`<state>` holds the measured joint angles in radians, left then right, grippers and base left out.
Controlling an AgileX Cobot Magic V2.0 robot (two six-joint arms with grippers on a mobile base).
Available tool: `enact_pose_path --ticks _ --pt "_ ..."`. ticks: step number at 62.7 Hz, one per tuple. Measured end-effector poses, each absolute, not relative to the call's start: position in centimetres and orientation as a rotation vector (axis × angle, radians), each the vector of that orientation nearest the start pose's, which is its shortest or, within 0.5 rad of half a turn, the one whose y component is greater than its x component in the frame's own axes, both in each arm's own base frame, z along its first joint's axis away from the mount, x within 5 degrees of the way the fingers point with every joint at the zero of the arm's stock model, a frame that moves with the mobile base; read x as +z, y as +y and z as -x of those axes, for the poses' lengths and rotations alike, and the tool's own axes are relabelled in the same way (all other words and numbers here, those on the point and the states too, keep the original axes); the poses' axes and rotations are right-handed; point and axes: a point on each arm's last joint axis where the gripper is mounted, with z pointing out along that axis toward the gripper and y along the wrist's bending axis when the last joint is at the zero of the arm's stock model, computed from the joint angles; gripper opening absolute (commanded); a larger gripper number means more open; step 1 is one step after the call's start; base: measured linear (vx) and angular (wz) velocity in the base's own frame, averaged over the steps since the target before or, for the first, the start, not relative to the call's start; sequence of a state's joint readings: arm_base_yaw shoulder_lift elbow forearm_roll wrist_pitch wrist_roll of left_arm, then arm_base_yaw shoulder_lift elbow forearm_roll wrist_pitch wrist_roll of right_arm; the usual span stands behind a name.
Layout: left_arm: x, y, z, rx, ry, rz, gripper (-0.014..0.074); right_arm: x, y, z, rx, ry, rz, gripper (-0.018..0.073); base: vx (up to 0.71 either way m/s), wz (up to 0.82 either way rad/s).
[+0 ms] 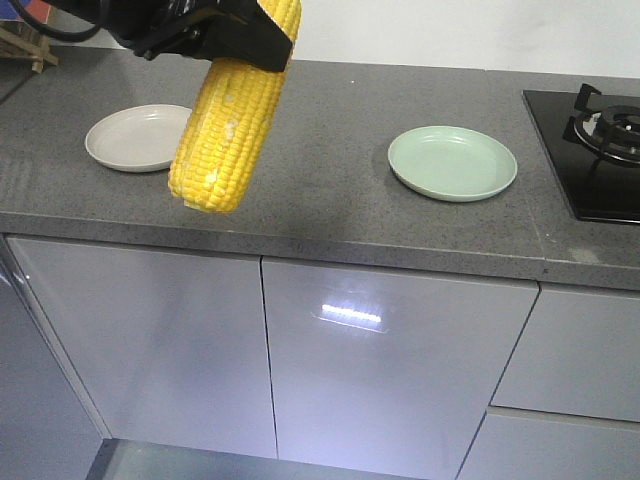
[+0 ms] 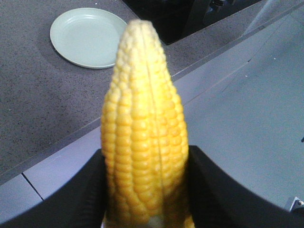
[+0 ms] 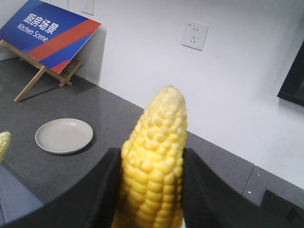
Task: Distribute corn equally
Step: 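Drive the base along the counter toward the second pair of plates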
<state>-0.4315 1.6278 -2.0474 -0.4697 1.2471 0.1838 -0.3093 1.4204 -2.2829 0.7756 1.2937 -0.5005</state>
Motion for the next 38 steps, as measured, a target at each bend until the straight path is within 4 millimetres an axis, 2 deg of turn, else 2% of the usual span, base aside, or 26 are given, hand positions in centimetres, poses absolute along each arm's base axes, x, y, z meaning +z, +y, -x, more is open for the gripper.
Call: enact_pose_path --ticks 38 --pt "49.04 -17.17 -27.96 -0.718 2.169 -0.747 -0.0007 60.85 0.08 -19.89 0.271 1.698 0.45 -0.0004 0.07 -0.03"
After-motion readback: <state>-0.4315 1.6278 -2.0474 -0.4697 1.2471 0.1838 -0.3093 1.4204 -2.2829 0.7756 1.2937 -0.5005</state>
